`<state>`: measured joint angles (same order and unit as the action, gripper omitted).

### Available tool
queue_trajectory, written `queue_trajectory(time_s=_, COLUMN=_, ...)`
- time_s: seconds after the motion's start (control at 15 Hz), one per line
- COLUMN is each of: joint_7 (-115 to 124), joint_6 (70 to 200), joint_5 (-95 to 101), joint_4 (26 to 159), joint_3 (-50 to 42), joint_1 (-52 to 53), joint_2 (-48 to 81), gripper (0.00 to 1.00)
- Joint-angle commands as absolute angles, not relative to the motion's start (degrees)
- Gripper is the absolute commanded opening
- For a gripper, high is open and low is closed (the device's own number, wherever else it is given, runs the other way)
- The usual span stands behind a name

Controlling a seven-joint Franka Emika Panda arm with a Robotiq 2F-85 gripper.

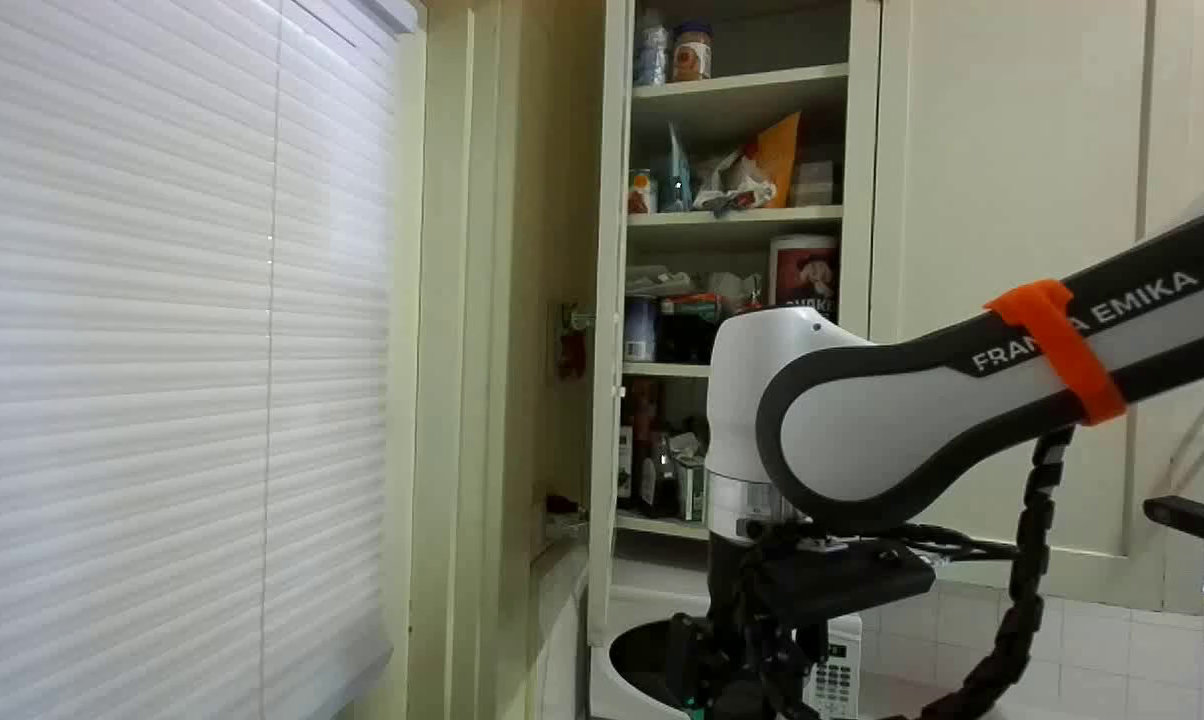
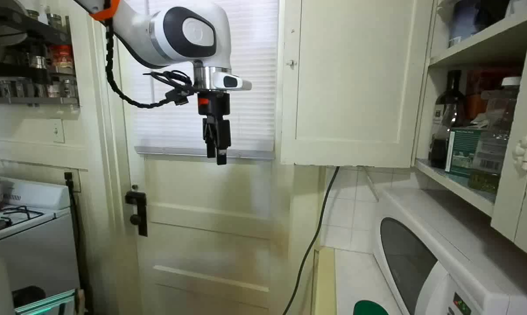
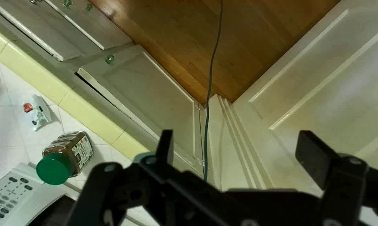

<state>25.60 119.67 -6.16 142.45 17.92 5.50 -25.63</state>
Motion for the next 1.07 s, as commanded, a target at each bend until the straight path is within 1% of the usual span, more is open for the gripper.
queue_trajectory(time_s=0.0, joint_7=25.94, joint_6=119.60, joint_5=-5.69, joint_4=142.38, joint_3=17.05, joint_1=6.41, joint_2=-25.51, gripper=1.00)
queue_trajectory(time_s=0.53, joint_7=26.23, joint_6=120.68, joint_5=-5.84, joint_4=142.88, joint_3=16.64, joint_1=6.00, joint_2=-25.45, gripper=1.00)
queue_trajectory(time_s=0.8, joint_7=25.90, joint_6=125.23, joint_5=-9.16, joint_4=147.26, joint_3=11.79, joint_1=4.19, joint_2=-26.65, gripper=1.00)
queue_trajectory(time_s=1.0, joint_7=25.16, joint_6=131.44, joint_5=-12.97, joint_4=152.18, joint_3=7.15, joint_1=2.31, joint_2=-27.24, gripper=1.00)
